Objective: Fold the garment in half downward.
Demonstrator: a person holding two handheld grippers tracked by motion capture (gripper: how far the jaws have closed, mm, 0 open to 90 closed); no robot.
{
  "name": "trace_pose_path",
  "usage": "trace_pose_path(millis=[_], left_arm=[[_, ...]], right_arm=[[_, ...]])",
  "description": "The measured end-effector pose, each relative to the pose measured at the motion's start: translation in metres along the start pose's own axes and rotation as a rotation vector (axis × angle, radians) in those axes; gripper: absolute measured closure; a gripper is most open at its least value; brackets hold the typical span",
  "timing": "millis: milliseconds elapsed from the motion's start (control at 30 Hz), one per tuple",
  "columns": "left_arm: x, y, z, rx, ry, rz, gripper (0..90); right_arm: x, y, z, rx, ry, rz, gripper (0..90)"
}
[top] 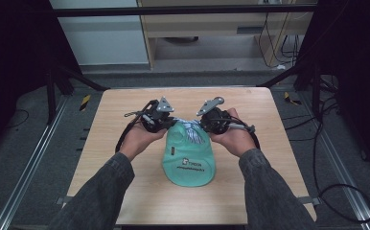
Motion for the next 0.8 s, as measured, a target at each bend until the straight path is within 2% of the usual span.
trace_pose_path(millis=[100, 333, 800], left_arm=[[0.0, -0.007, 0.001, 0.006, -0.003, 0.009, 83.5], [0.002, -0.01, -0.002, 0.001, -0.016, 0.014, 83.4], [0.009, -0.001, -0.031, -0.002, -0.052, -0.006, 83.2]], right_arm=[[0.003, -0.008, -0.006, -0.002, -0.008, 0.009, 83.7], [0.007, -0.013, -0.007, 0.004, -0.004, 0.009, 83.7], [0.031, -0.002, 0.013, -0.005, -0.005, -0.006, 83.7]])
Point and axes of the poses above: each handheld gripper's, and its own axes: y roughly backward along the jaws, x roughly out of its underside, z roughly to its left, the point moved 7 cm from there along -y, roughly forward along the jaws, and after that the axes turned 10 degrees about -y, right-handed, at the moved point
